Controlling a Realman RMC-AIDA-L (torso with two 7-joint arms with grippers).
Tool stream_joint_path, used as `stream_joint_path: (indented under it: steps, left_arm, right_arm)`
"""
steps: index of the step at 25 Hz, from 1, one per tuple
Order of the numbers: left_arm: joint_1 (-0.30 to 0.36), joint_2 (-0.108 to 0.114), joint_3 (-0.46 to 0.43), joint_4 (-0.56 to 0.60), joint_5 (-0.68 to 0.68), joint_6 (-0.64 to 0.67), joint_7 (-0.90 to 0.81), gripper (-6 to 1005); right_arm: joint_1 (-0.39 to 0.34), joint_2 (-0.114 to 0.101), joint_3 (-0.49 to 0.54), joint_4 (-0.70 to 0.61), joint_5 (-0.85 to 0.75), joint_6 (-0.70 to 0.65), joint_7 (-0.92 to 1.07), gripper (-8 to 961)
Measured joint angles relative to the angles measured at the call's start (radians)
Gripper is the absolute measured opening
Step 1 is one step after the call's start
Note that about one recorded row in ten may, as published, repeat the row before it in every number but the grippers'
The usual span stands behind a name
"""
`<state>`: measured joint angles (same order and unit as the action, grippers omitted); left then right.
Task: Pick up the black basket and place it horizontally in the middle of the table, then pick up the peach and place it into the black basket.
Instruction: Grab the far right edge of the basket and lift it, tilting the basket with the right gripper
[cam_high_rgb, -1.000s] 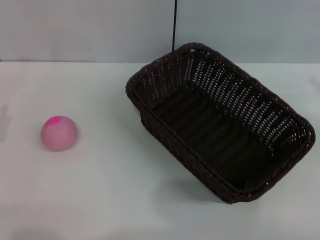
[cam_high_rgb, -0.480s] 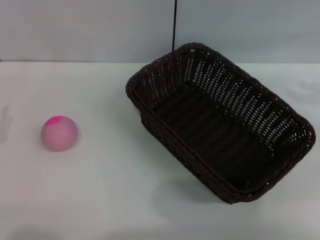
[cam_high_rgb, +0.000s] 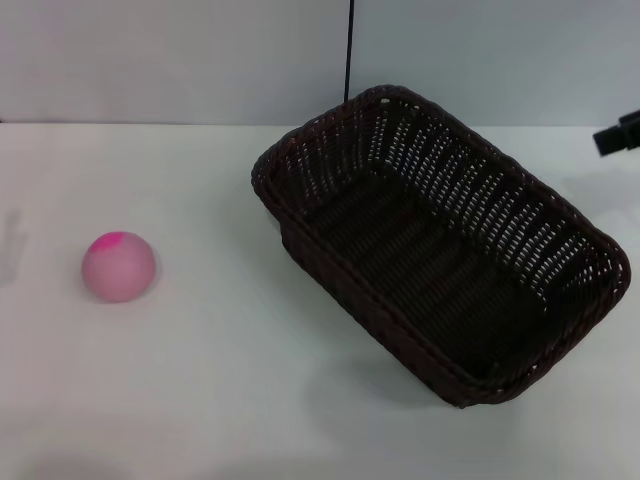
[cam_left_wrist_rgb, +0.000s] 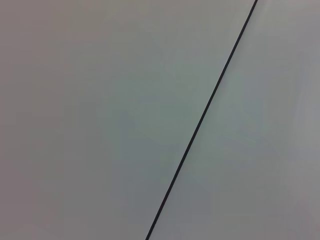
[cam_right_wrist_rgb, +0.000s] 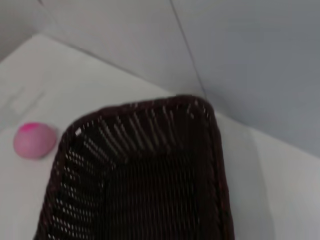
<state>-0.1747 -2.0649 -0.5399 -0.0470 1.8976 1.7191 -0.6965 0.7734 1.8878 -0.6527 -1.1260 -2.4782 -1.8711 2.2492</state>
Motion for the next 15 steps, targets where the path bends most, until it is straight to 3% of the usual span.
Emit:
stream_joint_path:
  steps: [15]
  left_arm:
    - [-0.007, 0.0, 0.0, -0.004, 0.0, -0.009, 0.0, 812]
  right_arm:
    - [0.023, 0.02, -0.162, 0.25, -0.039, 0.225, -0.047, 603]
